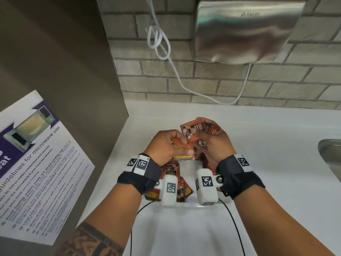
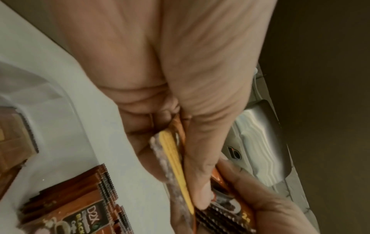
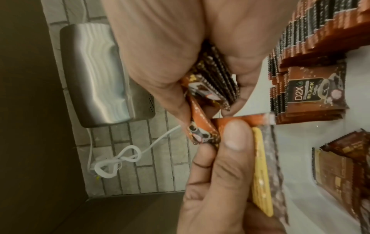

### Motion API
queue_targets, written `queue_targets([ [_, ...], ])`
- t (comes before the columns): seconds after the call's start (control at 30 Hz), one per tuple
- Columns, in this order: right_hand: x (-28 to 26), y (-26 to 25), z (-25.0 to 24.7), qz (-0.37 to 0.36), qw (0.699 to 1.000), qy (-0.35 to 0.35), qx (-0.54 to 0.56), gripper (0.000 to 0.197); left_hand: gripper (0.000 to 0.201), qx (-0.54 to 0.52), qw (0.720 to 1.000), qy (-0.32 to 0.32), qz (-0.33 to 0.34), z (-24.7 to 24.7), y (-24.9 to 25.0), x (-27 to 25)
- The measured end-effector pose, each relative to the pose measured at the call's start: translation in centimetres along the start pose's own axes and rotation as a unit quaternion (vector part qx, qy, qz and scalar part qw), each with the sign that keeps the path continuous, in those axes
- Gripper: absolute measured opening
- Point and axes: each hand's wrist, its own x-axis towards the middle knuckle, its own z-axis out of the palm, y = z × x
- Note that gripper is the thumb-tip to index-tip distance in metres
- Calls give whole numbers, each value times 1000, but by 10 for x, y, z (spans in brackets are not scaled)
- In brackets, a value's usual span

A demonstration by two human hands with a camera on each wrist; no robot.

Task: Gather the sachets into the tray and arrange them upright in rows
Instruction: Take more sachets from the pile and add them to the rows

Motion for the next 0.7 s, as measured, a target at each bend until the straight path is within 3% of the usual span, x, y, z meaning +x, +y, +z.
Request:
queue_targets([
  [0.07, 0, -3, -4, -2, 1000, -8, -24, 31, 12, -7, 1000, 3, -8, -1, 2, -2],
  [0.23, -1, -8, -10, 33, 997, -66, -34, 35, 15, -43, 995, 84, -23, -8, 2, 1],
  [0.47, 0, 0, 3, 0, 999, -49, -1, 49, 29, -83, 995, 47, -18, 3, 3, 2],
  [0.6, 1, -6, -6, 4, 999, -22, 28, 49, 35, -106, 992, 56, -39, -9, -1, 1],
  [0.7, 0, -7, -11, 40, 998, -39, -2, 44, 21, -141, 987, 71, -31, -14, -2, 3],
])
